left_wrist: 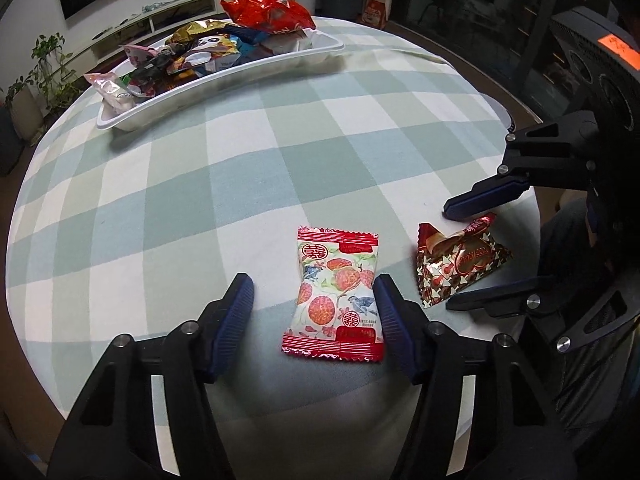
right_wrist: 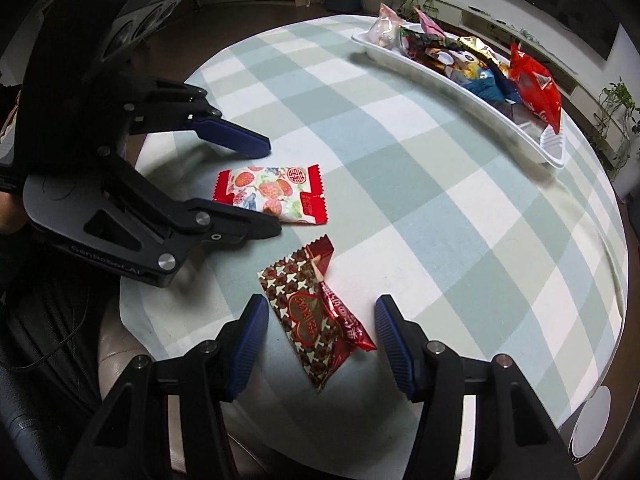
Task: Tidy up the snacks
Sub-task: 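Grasp the red-white fruit candy packet with the left tool while the right tool grasps the chocolate packet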
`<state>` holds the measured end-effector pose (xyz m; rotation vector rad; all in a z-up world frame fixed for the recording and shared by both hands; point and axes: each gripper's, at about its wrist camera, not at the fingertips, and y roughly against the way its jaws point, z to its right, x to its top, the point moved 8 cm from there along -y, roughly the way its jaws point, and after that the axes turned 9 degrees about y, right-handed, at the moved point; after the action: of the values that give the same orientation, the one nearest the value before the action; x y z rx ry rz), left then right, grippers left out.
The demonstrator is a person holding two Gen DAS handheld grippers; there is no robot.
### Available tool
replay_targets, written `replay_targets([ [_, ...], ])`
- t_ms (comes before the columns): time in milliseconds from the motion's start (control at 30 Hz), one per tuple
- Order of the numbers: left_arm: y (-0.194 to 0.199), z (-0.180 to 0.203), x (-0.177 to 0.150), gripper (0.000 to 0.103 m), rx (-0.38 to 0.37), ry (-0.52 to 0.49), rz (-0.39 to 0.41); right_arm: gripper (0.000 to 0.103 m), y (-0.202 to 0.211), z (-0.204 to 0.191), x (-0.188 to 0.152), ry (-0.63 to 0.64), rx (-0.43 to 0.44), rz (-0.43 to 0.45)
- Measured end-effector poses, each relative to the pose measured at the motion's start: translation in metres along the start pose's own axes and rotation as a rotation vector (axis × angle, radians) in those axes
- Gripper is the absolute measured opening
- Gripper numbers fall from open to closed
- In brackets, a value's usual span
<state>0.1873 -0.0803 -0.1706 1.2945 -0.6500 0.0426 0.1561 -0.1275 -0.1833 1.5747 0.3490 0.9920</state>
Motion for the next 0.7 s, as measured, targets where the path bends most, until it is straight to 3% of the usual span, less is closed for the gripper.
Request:
replay_targets([
  [167,0.0,0.007,0.001,0.04,-0.012,-0.051,-0.028,0.053,-0.002,-0.002,0.001,0.016,0.014,-0.022],
  [367,-0.002,0.011,0.001,0.038,-0.019,-0.106,-0.066,0.034,-0.002,-0.012,0.002,0.047,0.043,-0.044],
  [700,0.001,0.007,0.001,0.034,-0.047,-0.086,-0.061,0.029,0.004,-0.008,-0.001,-0.027,0.039,0.0],
])
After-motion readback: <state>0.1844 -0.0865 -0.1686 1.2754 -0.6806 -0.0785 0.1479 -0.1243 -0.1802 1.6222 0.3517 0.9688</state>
